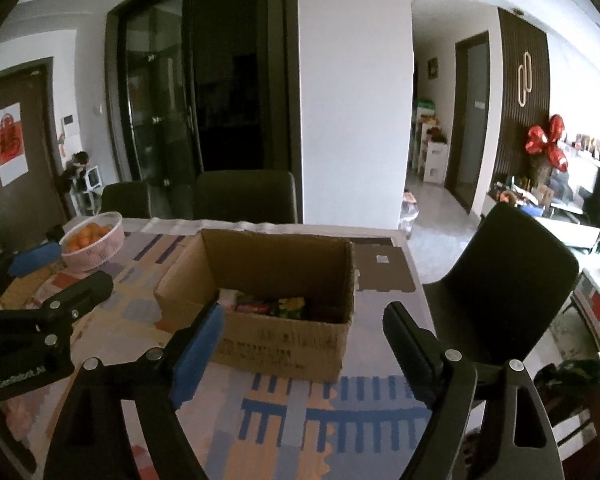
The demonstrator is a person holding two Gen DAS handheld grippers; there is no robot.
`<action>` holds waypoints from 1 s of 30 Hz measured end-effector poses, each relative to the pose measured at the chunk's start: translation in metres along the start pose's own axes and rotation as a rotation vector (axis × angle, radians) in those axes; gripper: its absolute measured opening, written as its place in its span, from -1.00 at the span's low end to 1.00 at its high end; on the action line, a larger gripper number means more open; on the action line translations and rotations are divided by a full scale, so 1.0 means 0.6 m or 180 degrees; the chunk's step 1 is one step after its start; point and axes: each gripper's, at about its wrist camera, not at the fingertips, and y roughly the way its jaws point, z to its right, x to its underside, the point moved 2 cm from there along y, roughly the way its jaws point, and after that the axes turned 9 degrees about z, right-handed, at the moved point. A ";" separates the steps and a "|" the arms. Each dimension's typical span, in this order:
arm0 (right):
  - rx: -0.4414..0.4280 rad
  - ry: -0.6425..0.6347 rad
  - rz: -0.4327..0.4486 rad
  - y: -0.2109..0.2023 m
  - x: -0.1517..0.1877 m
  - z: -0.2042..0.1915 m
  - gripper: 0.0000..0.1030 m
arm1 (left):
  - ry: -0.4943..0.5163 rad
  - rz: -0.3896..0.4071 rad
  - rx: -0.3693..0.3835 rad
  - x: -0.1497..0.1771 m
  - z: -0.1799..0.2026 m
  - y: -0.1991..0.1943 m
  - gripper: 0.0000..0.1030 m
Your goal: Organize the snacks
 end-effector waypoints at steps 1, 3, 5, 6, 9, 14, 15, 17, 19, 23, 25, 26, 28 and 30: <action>0.0000 -0.0019 0.0022 -0.010 0.003 -0.001 0.62 | 0.0001 0.0005 0.0001 0.005 0.002 -0.011 0.73; 0.0011 -0.0029 0.0075 -0.031 0.011 -0.003 0.63 | -0.0010 0.0012 0.0018 0.012 0.004 -0.027 0.73; 0.0019 -0.0031 0.0125 -0.052 0.019 -0.005 0.67 | -0.0020 0.0020 0.0039 0.020 0.005 -0.041 0.76; 0.0031 -0.0040 0.0136 -0.058 0.022 -0.006 0.67 | -0.0019 0.0023 0.0030 0.024 0.006 -0.049 0.78; 0.0082 -0.0112 0.0190 -0.080 0.033 -0.012 0.68 | -0.0049 0.0058 -0.0012 0.036 0.005 -0.072 0.81; 0.0091 -0.0149 0.0217 -0.110 0.050 -0.021 0.70 | -0.0090 0.0037 -0.0008 0.056 0.006 -0.095 0.84; 0.0096 -0.0146 0.0221 -0.115 0.052 -0.021 0.70 | -0.0098 0.0032 -0.0001 0.059 0.006 -0.099 0.84; 0.0107 -0.0145 0.0227 -0.123 0.056 -0.022 0.71 | -0.0101 0.0047 -0.0027 0.065 0.008 -0.111 0.87; 0.0119 -0.0139 0.0229 -0.131 0.061 -0.023 0.71 | -0.0117 0.0079 -0.0037 0.067 0.007 -0.121 0.88; 0.0106 -0.0130 0.0244 -0.145 0.065 -0.024 0.71 | -0.0137 0.0141 -0.0018 0.066 0.009 -0.141 0.92; 0.0095 -0.0119 0.0258 -0.154 0.067 -0.022 0.71 | -0.0129 0.0170 -0.0022 0.065 0.010 -0.149 0.93; 0.0093 -0.0116 0.0265 -0.158 0.068 -0.023 0.71 | -0.0133 0.0183 -0.0014 0.064 0.011 -0.152 0.93; 0.0099 -0.0122 0.0298 -0.166 0.069 -0.024 0.71 | -0.0133 0.0197 0.0000 0.063 0.012 -0.156 0.94; 0.0105 -0.0130 0.0325 -0.172 0.069 -0.025 0.71 | -0.0130 0.0226 0.0004 0.062 0.013 -0.164 0.94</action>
